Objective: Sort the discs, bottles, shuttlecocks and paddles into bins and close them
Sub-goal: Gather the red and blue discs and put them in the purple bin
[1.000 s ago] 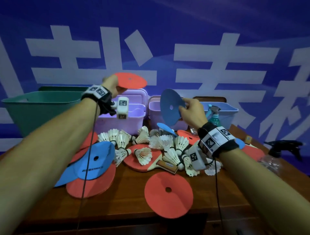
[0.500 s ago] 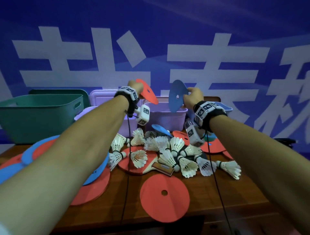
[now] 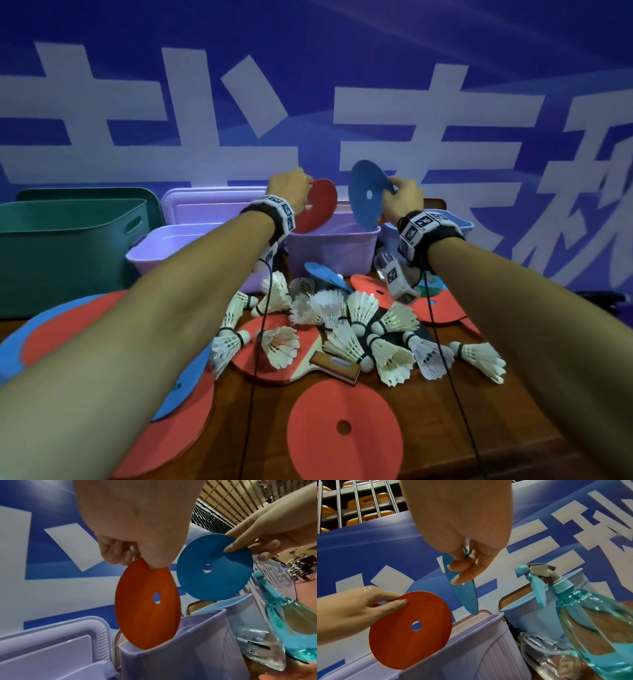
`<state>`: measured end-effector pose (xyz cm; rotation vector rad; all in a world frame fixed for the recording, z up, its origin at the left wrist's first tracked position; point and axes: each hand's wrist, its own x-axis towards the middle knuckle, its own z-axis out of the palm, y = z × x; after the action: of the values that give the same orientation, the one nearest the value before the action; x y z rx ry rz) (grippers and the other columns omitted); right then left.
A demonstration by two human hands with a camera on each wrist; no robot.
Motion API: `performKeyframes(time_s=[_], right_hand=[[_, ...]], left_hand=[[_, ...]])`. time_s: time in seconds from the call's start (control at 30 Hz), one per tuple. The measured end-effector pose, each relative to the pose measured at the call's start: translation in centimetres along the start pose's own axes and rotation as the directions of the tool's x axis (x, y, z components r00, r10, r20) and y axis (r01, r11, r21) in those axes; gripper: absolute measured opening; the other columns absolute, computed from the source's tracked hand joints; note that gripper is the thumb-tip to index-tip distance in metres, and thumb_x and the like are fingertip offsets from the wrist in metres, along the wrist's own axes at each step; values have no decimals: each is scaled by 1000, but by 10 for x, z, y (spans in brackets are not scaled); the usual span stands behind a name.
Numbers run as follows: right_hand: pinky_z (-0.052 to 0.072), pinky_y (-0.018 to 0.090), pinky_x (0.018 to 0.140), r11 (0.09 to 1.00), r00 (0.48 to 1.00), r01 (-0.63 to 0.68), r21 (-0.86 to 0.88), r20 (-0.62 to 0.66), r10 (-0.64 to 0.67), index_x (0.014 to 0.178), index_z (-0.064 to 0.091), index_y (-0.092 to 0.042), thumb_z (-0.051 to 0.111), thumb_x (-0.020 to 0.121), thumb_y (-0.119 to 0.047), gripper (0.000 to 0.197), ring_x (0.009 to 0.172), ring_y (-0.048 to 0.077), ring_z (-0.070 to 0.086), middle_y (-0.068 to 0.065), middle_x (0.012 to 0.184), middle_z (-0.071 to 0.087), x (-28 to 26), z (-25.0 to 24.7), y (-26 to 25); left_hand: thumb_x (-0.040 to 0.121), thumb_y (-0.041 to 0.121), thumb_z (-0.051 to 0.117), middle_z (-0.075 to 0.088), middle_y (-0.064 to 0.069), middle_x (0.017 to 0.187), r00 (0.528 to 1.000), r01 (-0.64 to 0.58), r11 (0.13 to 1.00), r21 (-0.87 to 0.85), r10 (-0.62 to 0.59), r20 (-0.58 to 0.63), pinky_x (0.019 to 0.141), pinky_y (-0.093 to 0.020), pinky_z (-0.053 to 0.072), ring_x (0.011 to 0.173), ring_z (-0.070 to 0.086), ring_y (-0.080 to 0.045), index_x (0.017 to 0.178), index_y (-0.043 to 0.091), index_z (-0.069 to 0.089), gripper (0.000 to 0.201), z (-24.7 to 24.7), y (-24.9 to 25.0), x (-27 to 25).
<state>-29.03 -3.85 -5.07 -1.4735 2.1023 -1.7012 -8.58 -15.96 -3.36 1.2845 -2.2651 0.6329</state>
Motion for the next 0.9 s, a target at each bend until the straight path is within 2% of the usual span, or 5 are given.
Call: performKeyframes(time_s=[0.23,0.37,0.53,0.67,0.9], right_hand=[[62,46,62,999,999,34,16,-8,-34,117,69,-10,47,93,-2,33,70,38,71,11,102,70,19,25,21],[57,27,51,998,998,56,41,25,-57,119,68,-10,44,95,-2,35,68,36,71,11,106,69,27,34,33],[48,28,82,994,993,114,0,-8,-114,121,70,-10,45,94,-3,38,98,32,66,14,112,72,28,49,46],[55,37,85,985,985,171,-3,-4,-171,115,71,-11,46,90,-6,36,98,32,66,11,108,74,38,65,43],[53,46,88,982,992,75,-175,115,-55,121,65,-4,49,89,-5,36,107,41,62,22,116,68,54,98,44]], left_hand=[[104,24,42,68,-18,97,999,42,996,-76,-44,-14,68,-42,45,88,64,-42,99,10,68,30,41,2,25],[104,24,42,69,-20,106,981,47,990,-133,-21,191,83,-46,52,98,64,-42,108,10,71,33,61,7,30],[100,13,45,67,-20,122,857,43,982,-185,59,513,99,-40,47,117,61,-37,115,1,69,31,100,6,15],[106,34,31,48,1,149,753,82,956,-283,127,645,124,-41,17,146,36,-23,148,20,49,47,112,4,13],[92,44,51,46,4,110,795,188,803,-565,213,568,94,-32,34,100,40,-16,112,30,48,25,122,6,11]])
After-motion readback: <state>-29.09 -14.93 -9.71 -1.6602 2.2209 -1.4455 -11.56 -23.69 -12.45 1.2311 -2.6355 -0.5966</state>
